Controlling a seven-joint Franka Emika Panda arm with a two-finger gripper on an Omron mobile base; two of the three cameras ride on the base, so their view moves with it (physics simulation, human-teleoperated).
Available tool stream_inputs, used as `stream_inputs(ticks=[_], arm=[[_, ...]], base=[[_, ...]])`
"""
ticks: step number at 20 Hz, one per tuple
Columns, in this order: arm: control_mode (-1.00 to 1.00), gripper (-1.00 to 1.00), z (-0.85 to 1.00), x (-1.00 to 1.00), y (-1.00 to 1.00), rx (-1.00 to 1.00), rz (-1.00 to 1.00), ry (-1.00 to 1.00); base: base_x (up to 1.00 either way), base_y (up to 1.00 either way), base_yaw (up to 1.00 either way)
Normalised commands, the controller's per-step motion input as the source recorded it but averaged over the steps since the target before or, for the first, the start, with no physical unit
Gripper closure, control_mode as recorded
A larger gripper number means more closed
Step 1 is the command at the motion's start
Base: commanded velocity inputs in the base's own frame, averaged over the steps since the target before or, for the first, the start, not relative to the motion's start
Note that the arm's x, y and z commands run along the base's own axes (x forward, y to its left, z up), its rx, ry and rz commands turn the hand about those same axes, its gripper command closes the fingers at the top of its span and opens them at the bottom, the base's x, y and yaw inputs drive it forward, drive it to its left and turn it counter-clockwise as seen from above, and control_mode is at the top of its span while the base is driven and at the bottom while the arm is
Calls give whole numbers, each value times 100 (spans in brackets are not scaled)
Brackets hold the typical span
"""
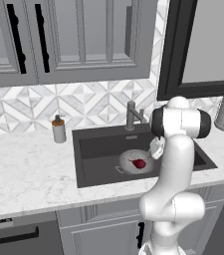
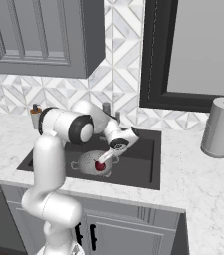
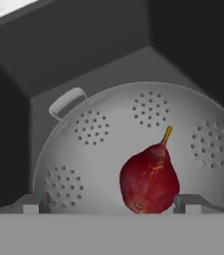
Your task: Put the colander in the sink, put the pear in the colander, and turn on the sink faucet and pour water over the colander.
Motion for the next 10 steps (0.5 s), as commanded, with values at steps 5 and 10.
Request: stream_inputs(ticks=[5,10], arm=[[-100,-100,51,-47,-11,0,0,-1],[-100,-100,65,-41,-1,0,-2,-2]], base=[[0,0,0],[0,0,0]])
